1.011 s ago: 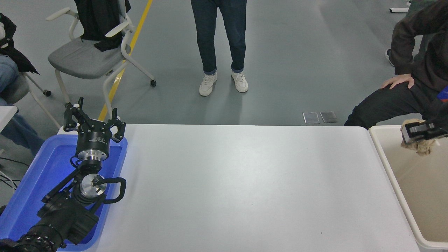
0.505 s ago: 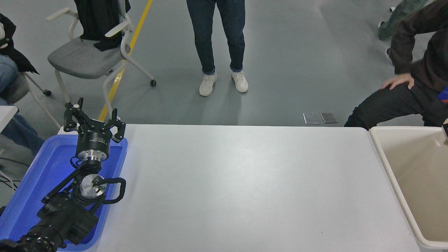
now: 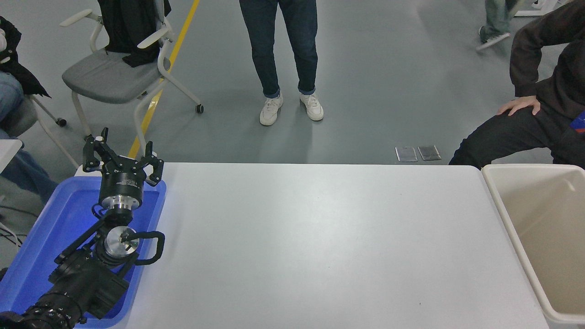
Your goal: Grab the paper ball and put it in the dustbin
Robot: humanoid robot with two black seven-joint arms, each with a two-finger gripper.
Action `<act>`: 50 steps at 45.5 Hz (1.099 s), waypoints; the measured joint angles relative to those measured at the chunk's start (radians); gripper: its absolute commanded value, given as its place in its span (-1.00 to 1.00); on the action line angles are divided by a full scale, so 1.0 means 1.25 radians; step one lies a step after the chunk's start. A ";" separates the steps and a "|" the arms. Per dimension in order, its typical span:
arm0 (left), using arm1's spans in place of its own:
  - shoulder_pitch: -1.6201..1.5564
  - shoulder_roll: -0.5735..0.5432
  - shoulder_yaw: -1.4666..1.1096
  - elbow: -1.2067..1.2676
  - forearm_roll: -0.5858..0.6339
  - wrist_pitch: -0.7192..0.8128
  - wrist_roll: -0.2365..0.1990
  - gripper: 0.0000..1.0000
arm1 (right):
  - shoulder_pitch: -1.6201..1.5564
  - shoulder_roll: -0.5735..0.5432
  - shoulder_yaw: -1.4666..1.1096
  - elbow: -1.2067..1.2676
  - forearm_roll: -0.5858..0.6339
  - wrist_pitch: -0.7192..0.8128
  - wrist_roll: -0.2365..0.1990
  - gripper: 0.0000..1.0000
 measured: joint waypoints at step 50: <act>0.000 0.000 -0.001 0.001 -0.001 0.000 -0.001 0.98 | -0.354 0.214 0.187 -0.257 0.144 -0.181 0.012 1.00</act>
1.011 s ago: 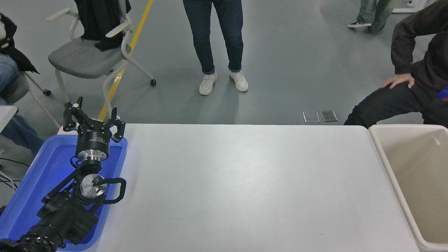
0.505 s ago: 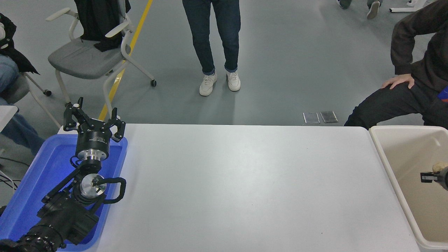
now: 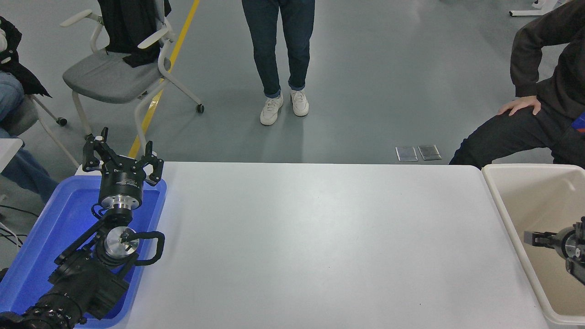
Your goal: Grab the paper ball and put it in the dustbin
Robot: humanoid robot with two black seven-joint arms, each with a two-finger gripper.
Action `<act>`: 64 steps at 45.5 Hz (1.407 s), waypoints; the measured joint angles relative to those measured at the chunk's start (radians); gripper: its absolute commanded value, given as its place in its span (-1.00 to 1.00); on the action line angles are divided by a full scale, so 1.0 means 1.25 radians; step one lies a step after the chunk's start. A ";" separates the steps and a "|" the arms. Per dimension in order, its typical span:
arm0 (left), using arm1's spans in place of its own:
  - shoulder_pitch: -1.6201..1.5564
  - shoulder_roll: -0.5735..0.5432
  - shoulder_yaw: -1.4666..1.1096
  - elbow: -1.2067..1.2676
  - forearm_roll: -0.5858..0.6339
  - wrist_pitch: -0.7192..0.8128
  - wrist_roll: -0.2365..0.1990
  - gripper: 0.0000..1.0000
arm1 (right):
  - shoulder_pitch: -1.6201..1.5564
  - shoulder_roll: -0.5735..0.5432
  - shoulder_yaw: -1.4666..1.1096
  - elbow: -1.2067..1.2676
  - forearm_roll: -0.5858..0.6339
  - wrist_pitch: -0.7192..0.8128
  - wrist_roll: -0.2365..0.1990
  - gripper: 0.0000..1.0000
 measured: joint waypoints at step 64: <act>0.000 0.000 0.000 0.000 0.000 0.000 0.000 0.98 | 0.163 0.019 0.770 0.310 0.657 0.004 -0.001 1.00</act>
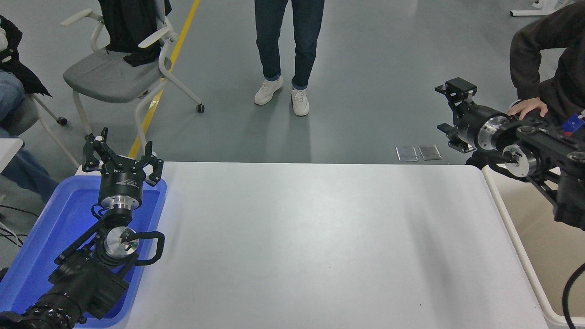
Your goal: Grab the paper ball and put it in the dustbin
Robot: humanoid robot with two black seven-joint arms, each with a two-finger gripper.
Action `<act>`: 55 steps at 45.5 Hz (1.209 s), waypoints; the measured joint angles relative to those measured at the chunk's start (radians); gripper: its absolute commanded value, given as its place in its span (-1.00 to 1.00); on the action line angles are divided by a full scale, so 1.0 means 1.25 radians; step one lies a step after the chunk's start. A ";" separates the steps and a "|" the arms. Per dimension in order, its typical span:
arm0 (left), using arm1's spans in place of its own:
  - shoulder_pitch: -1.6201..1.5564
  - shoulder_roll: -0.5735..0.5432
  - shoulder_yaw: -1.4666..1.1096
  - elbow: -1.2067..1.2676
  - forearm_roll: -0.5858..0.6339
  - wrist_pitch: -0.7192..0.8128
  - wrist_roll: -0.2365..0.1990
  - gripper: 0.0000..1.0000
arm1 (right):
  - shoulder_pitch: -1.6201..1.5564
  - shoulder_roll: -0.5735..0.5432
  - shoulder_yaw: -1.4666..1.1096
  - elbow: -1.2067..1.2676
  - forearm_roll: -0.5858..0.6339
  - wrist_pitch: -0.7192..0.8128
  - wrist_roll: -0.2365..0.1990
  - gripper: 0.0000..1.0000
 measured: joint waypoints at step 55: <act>0.000 0.000 0.000 0.000 0.000 0.000 0.000 0.98 | -0.264 0.215 0.329 -0.229 0.270 0.267 0.065 1.00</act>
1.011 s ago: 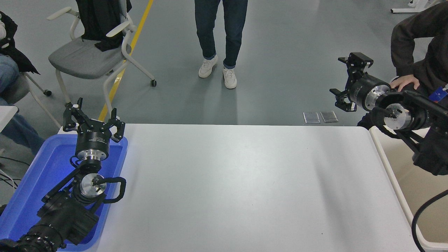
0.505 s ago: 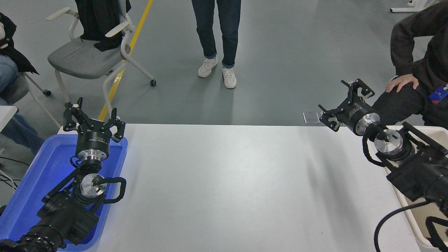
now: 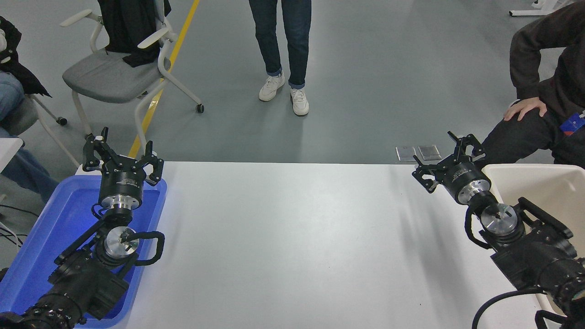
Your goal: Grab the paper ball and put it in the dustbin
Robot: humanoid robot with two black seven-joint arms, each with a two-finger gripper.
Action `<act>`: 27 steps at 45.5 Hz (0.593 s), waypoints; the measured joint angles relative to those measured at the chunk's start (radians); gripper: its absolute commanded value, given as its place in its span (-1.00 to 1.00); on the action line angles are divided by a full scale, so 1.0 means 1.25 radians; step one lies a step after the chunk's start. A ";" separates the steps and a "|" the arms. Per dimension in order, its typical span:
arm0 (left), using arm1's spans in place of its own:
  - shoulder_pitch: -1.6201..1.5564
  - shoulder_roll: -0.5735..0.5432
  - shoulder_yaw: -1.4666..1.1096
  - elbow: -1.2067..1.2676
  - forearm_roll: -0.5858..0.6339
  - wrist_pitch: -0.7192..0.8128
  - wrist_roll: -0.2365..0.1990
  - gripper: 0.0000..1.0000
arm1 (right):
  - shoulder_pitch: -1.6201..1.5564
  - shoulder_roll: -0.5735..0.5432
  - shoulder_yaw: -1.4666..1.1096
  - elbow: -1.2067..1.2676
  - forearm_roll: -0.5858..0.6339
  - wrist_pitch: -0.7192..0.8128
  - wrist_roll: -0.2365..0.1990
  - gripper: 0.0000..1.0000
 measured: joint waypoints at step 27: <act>0.000 0.000 0.000 0.000 0.000 0.000 0.000 0.98 | -0.019 0.012 0.004 -0.010 0.014 0.060 0.004 1.00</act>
